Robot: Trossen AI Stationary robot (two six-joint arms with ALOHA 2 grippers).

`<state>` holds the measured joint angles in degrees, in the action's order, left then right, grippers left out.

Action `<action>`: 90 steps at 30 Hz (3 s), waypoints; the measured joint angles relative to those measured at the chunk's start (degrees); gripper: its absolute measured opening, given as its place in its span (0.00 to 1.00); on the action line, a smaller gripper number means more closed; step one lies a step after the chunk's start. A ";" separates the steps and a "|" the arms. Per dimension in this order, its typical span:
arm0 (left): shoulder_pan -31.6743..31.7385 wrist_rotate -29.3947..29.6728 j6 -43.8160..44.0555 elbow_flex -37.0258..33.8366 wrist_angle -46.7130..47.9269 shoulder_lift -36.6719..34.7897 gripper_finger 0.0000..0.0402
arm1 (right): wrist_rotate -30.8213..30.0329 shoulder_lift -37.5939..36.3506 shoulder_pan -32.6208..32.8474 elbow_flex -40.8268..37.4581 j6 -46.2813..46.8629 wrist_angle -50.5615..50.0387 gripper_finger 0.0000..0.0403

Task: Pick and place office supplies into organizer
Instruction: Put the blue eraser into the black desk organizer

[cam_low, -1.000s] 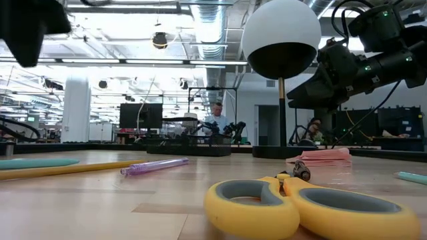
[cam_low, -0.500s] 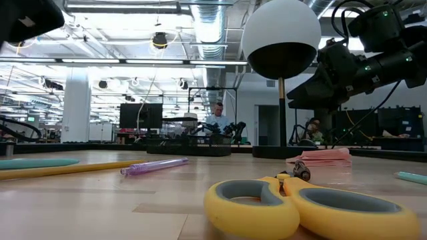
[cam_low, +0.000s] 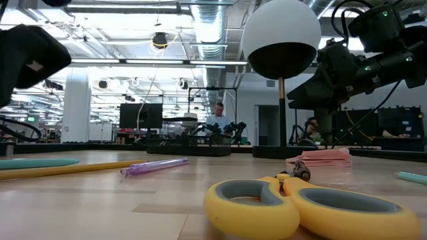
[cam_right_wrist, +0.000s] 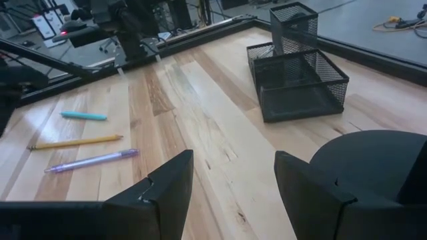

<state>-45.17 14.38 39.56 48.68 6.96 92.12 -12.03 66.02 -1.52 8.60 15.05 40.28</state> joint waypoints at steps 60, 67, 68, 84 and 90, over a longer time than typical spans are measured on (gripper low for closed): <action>-6.40 3.45 11.84 14.96 10.74 18.53 0.57 | -0.04 -0.02 -0.02 0.00 0.01 -1.29 0.51; -6.86 4.14 11.71 14.98 11.71 18.59 0.57 | -0.04 -0.02 -0.02 0.00 0.01 -1.30 0.51; -6.86 4.15 11.20 14.98 11.76 18.59 0.56 | -0.04 -0.02 -0.02 0.00 0.01 -1.30 0.51; -5.90 6.22 12.45 15.11 17.08 18.52 0.13 | -0.04 -0.02 -0.02 0.00 -0.48 -1.30 0.51; -3.49 5.43 11.96 15.10 16.60 18.51 0.13 | -0.04 -0.02 -0.02 0.00 -0.49 -1.30 0.51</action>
<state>-48.65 19.81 51.52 63.78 23.55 110.63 -12.08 66.00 -1.54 8.60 14.56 38.98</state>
